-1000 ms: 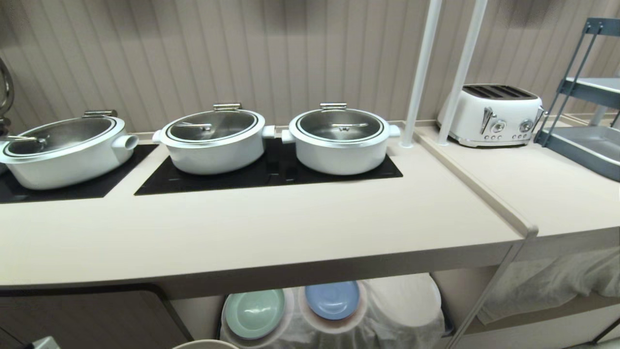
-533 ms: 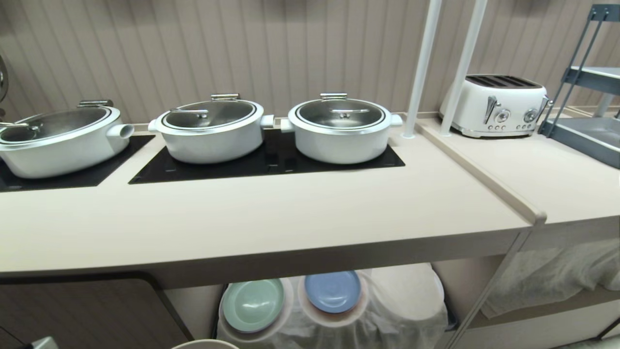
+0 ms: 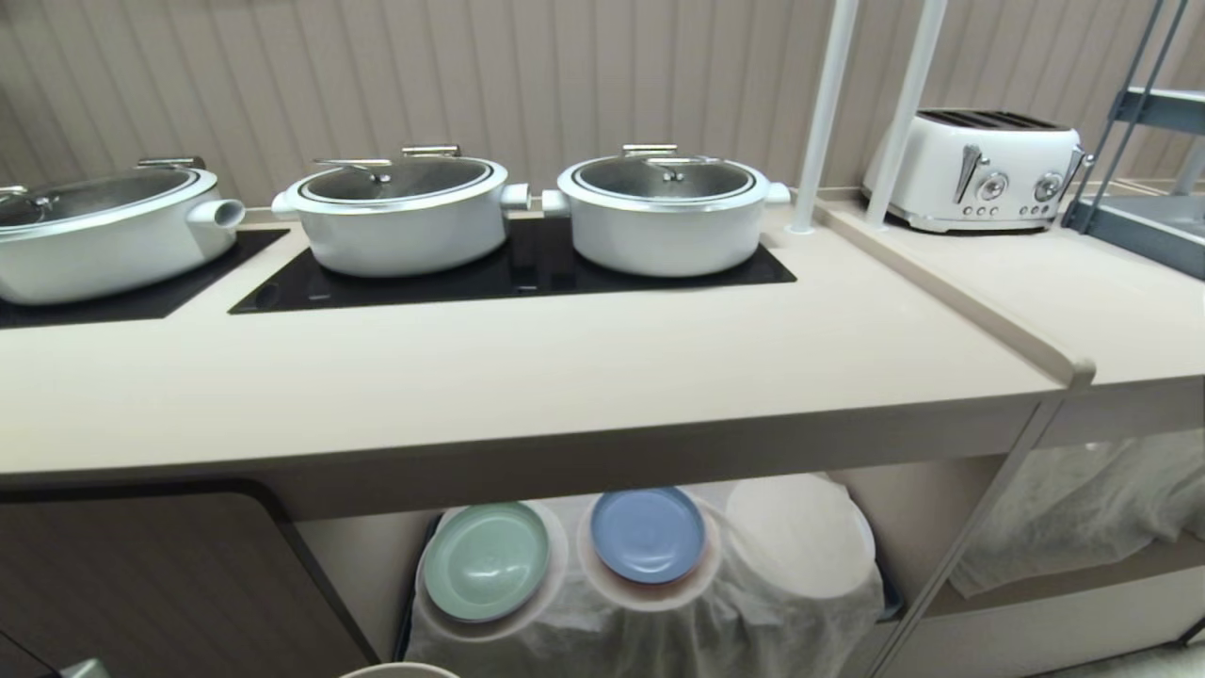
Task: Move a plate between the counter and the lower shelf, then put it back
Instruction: Put the plate in the cupboard
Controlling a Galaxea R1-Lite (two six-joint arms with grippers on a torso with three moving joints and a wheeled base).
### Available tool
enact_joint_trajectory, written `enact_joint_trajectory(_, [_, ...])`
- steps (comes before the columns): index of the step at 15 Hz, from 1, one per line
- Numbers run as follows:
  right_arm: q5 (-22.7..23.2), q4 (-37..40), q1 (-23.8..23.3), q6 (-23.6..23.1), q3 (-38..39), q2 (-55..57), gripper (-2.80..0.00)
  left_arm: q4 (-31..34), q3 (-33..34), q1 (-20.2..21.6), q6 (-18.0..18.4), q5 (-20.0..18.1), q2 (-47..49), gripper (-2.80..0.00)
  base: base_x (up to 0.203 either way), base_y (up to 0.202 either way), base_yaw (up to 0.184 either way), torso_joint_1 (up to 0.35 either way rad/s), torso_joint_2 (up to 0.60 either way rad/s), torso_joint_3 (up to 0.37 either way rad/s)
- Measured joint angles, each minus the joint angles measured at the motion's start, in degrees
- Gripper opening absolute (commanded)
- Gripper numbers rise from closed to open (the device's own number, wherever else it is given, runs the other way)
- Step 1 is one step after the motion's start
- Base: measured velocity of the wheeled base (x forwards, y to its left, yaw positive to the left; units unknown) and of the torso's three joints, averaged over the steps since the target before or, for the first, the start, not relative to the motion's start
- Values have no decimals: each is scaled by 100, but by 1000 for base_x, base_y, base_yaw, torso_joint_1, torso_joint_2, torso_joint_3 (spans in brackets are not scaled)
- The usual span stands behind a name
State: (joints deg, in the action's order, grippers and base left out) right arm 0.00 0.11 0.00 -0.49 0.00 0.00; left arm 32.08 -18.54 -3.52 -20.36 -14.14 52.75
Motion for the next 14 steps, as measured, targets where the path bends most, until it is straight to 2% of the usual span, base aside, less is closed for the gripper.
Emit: enact_joint_trajectory(14, [0,0,0,-2,0,0,-280,1,0,0,-9,-1,0,-280,0,0,0,-206,498,286])
